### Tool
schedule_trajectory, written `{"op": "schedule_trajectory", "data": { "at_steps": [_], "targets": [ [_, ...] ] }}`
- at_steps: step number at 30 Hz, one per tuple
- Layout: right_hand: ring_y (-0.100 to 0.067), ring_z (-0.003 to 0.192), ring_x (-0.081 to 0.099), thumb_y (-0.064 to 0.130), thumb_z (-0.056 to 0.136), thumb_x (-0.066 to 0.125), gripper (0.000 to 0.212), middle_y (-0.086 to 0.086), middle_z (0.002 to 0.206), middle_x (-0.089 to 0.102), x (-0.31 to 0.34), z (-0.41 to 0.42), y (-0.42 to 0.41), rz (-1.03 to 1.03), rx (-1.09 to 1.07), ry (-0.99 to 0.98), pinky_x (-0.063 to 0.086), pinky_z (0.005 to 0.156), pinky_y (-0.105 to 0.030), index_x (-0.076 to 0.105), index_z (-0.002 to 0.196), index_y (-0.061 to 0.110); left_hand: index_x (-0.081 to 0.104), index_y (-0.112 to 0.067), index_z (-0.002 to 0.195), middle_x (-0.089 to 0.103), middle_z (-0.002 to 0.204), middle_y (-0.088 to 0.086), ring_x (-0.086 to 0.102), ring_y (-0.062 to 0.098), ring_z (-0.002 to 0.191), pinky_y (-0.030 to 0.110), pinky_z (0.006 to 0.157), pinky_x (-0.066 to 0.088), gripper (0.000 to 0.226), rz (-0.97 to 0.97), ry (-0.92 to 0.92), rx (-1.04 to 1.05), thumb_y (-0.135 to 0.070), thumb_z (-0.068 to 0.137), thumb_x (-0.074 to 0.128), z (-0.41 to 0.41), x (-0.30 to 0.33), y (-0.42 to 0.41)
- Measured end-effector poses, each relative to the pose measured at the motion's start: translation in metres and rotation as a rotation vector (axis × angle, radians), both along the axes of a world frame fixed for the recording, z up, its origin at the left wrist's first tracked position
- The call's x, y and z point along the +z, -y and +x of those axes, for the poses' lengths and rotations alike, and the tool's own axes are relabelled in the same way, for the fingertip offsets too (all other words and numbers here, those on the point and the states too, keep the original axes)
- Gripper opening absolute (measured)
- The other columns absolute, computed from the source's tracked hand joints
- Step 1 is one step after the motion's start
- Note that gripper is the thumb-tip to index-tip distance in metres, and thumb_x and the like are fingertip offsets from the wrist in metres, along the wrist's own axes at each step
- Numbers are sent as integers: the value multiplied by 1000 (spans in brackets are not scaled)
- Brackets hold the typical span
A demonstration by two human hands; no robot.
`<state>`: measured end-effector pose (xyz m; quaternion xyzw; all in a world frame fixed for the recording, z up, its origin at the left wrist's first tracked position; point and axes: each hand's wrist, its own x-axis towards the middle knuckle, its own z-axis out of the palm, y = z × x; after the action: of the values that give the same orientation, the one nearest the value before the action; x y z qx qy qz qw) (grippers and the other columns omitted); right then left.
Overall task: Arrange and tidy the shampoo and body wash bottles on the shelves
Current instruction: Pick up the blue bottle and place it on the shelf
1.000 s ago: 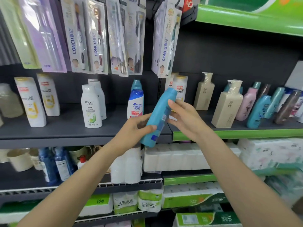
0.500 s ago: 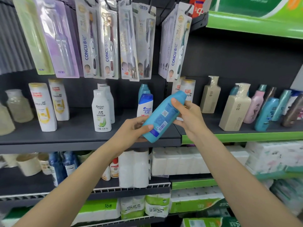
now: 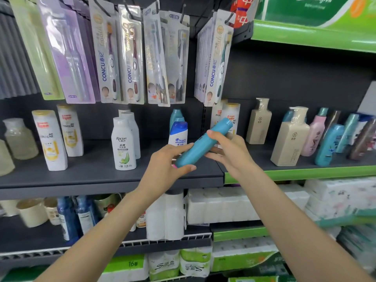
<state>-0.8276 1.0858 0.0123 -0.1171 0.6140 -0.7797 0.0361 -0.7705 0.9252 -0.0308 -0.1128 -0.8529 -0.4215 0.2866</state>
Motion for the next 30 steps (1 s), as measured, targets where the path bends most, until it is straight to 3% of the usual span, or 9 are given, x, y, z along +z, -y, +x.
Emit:
{"op": "schedule_trajectory", "data": {
  "at_steps": [3, 7, 11, 14, 18, 22, 26, 30],
  "targets": [
    [-20, 90, 70, 7, 91, 57, 22, -11, 102, 68, -3, -3, -6, -26, 21, -33, 60, 75, -33, 58, 113, 1, 50, -31, 132, 57, 116, -8, 57, 6, 102, 19, 87, 50, 62, -53, 103, -42, -28, 76, 75, -3, 4, -2],
    [-19, 94, 68, 6, 94, 51, 24, -10, 106, 67, -6, -6, -14, -54, 129, -58, 58, 73, -30, 57, 116, 2, 41, -35, 135, 56, 113, -15, 58, 6, 102, 18, 84, 52, 70, 10, 232, -120, -37, 73, 75, -7, 4, -6],
    [-16, 99, 67, 6, 93, 54, 21, -6, 107, 67, -7, -12, -17, -77, 222, -91, 58, 78, -32, 59, 113, 7, 44, -38, 125, 55, 103, -19, 58, 3, 93, 3, 70, 44, 71, 93, 134, -52, -26, 67, 82, -8, 0, -18],
    [-14, 97, 68, 15, 89, 62, 26, -6, 108, 68, -7, -18, -17, 55, 128, -177, 59, 76, -35, 61, 115, 9, 45, -33, 131, 54, 106, -15, 55, 3, 96, 2, 73, 43, 78, 84, 33, 56, -26, 64, 84, -13, -7, -24],
    [-15, 95, 69, 16, 87, 66, 28, -4, 105, 69, -5, -31, -14, 92, 59, -190, 60, 70, -33, 62, 113, 8, 44, -32, 133, 54, 108, -10, 54, 2, 93, 6, 72, 45, 76, 29, 30, 77, -26, 67, 82, -23, -5, -19],
    [-8, 86, 69, 11, 86, 67, 26, 0, 97, 70, 3, -49, -7, 160, 24, -271, 58, 62, -25, 64, 112, 8, 51, -28, 128, 53, 108, -11, 54, 1, 97, 14, 84, 47, 55, -42, -69, 120, -29, 77, 73, -41, 2, 0],
    [-9, 89, 68, 11, 85, 68, 25, 6, 95, 69, 6, -73, -2, 306, -56, -362, 59, 77, -33, 64, 109, 18, 57, -19, 120, 55, 113, -7, 52, 4, 104, 25, 93, 45, 33, -53, -197, 225, -27, 88, 60, -66, 11, 24],
    [-13, 94, 67, 10, 85, 68, 30, 7, 97, 68, -2, -100, 5, 418, -88, -393, 57, 83, -40, 63, 114, 17, 52, -20, 127, 52, 124, -7, 47, 6, 114, 22, 95, 38, 41, -54, -134, 195, -33, 88, 59, -93, 13, 43]
  ]
}}
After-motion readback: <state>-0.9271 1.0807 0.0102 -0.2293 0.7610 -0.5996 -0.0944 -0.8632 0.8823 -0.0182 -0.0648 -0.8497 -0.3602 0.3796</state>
